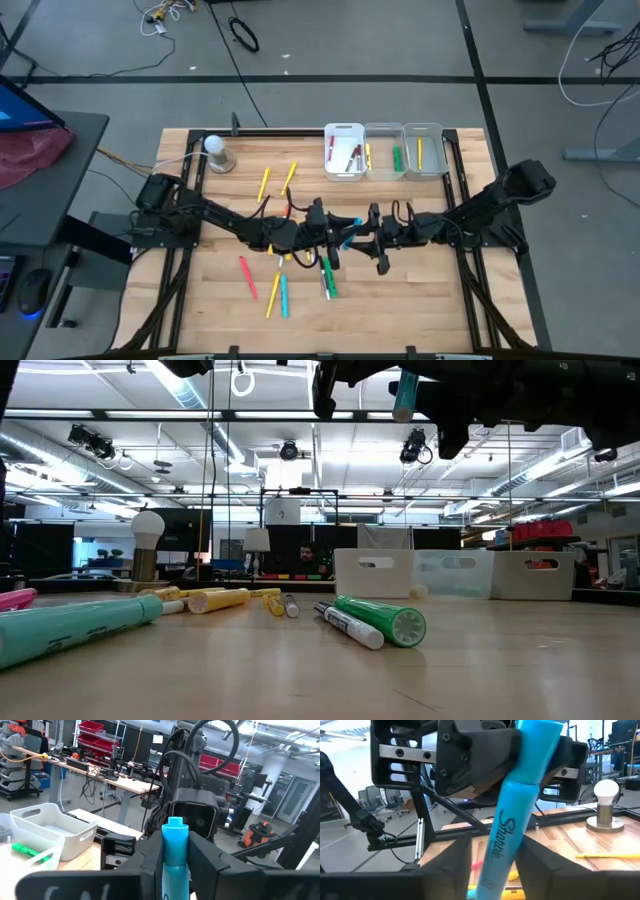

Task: Pick & Place Markers
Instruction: Put the blue highlighter pen into the transparent bin

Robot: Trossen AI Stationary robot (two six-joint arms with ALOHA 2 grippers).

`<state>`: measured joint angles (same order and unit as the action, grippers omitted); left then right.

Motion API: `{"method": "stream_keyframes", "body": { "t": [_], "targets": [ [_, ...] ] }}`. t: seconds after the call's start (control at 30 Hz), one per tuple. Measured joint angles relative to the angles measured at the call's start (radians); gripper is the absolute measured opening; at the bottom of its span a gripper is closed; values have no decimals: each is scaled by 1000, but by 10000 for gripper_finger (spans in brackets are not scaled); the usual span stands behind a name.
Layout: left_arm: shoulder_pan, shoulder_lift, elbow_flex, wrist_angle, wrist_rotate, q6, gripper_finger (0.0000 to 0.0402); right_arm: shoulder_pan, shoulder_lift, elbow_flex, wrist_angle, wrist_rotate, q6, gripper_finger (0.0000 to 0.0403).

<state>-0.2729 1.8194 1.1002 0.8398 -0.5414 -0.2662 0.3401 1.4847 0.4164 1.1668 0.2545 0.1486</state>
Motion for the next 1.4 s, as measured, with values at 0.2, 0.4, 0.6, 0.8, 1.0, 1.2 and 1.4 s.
{"method": "stream_keyframes", "body": {
  "t": [0.2,0.4,0.6,0.8,1.0,1.2,1.4],
  "targets": [
    [0,0,0,-9,3,9,94,2,-7,0,-34,25,11,50],
    [-8,-10,0,-52,-20,71,142,3,-150,-1,-338,124,63,50],
    [-23,-14,0,-174,-92,64,179,-63,-460,6,-774,259,129,50],
    [-20,-11,-1,-254,-114,-7,185,-339,-617,200,-1336,226,139,50],
    [-10,-11,-1,-253,-113,-11,185,-735,-524,346,-1504,-77,44,50],
    [-10,-11,-1,-254,-113,-11,185,-1030,-282,394,-1507,-328,26,50],
    [-10,-11,-1,-254,-113,-28,185,-1160,-66,439,-1506,-422,52,50]
  ]
}}
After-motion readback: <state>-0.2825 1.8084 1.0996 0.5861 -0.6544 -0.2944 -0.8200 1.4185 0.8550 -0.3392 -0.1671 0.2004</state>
